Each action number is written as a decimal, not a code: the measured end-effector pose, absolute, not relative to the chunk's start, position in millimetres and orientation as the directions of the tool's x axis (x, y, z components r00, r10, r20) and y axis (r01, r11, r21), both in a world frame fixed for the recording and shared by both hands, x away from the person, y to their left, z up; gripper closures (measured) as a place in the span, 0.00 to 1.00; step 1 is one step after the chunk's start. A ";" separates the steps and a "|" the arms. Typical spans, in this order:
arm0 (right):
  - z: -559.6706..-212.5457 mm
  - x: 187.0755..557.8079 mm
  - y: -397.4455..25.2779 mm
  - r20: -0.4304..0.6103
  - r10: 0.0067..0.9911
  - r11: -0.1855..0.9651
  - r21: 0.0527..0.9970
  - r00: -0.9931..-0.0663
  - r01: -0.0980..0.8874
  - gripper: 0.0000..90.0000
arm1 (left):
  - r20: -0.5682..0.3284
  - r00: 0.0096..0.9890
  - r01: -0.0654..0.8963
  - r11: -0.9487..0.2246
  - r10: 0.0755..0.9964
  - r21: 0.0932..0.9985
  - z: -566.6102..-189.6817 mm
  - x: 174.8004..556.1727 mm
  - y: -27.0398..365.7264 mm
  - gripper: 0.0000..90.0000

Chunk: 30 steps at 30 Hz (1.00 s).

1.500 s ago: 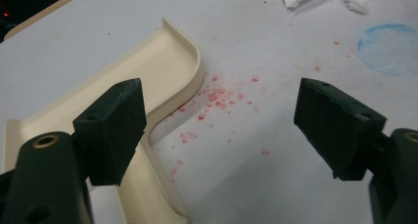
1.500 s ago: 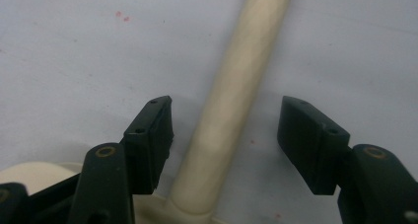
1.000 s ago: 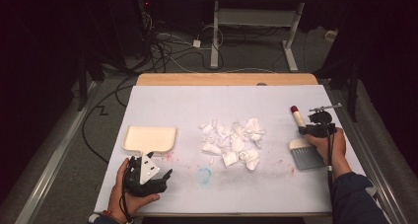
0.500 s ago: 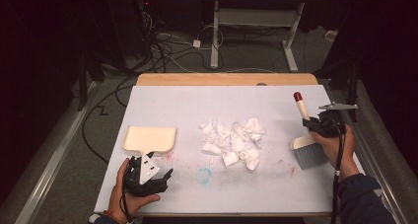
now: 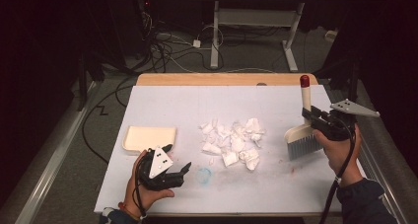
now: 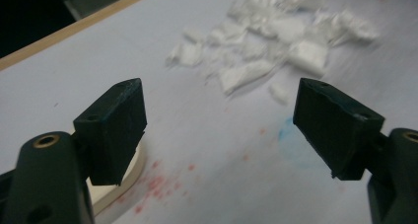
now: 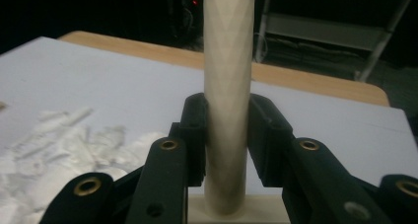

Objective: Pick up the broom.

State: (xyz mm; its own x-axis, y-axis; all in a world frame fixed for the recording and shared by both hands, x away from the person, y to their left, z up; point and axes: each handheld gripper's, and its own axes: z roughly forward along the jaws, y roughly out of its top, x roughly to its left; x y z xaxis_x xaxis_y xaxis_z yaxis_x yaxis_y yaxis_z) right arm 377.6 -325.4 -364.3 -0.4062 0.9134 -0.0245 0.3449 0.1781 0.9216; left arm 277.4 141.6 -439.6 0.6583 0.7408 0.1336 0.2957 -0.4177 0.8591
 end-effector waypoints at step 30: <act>-363.1 307.2 -220.0 -0.073 0.775 0.198 0.971 -0.627 0.132 0.80 | -0.068 0.850 0.226 -0.244 0.522 0.943 -421.1 305.2 -8.1 0.52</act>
State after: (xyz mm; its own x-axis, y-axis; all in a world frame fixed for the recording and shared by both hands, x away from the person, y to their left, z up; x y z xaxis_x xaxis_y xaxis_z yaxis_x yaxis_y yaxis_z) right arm 307.2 -220.0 -363.1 -0.6273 0.7754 -0.0729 0.1320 0.1981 0.9713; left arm 305.2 -8.1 -421.1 0.8499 0.5224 -0.0681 0.2256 -0.2441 0.9432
